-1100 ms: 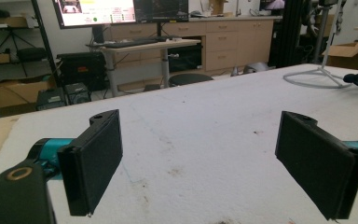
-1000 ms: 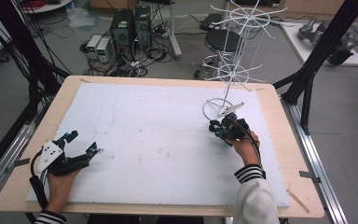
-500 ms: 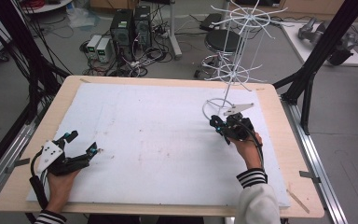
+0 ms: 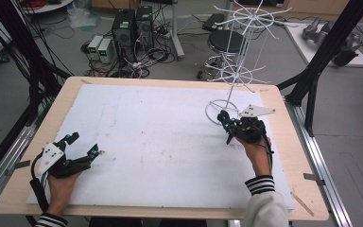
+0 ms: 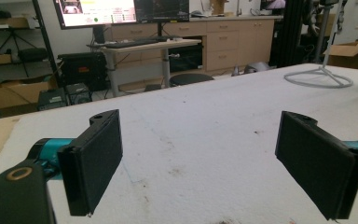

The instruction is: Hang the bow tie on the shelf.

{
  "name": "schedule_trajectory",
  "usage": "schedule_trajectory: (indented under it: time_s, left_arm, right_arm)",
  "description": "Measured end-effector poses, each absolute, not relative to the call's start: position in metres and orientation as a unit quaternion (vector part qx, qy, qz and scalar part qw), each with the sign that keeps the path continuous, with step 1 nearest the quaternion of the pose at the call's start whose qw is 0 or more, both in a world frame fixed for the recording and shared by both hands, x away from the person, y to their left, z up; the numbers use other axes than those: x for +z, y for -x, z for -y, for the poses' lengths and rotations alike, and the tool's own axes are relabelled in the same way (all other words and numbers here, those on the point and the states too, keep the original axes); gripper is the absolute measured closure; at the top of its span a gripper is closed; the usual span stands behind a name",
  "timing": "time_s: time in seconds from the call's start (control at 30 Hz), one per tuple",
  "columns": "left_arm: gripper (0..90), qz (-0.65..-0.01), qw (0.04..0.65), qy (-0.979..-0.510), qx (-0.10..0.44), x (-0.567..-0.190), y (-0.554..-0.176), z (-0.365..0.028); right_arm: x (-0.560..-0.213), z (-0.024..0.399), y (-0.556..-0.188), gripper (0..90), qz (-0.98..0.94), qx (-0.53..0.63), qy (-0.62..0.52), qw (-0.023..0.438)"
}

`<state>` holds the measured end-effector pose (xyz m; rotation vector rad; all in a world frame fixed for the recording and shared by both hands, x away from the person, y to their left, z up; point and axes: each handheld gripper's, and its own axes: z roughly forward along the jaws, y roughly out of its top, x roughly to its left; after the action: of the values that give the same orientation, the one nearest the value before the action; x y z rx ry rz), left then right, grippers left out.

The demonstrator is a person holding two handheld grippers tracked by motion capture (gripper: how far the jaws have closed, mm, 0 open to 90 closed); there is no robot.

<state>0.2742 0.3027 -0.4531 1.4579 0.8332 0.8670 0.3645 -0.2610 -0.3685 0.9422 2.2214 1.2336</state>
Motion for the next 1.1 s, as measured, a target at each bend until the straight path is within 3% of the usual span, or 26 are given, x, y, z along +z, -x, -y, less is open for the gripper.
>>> schedule_trajectory:
  time_s: [0.73,1.1]
  left_arm:
    - [15.2,-0.356,0.585,-0.626,0.372,-0.453,-0.274,-0.303]
    - [15.2,-0.355,0.584,-0.628,0.373,-0.453,-0.274,-0.302]
  right_arm:
    - [-0.354,0.271,-0.35,87.7,-0.736,0.512,-0.358,0.263]
    - [-0.349,0.287,-0.335,87.8,-0.688,0.523,-0.396,0.31]
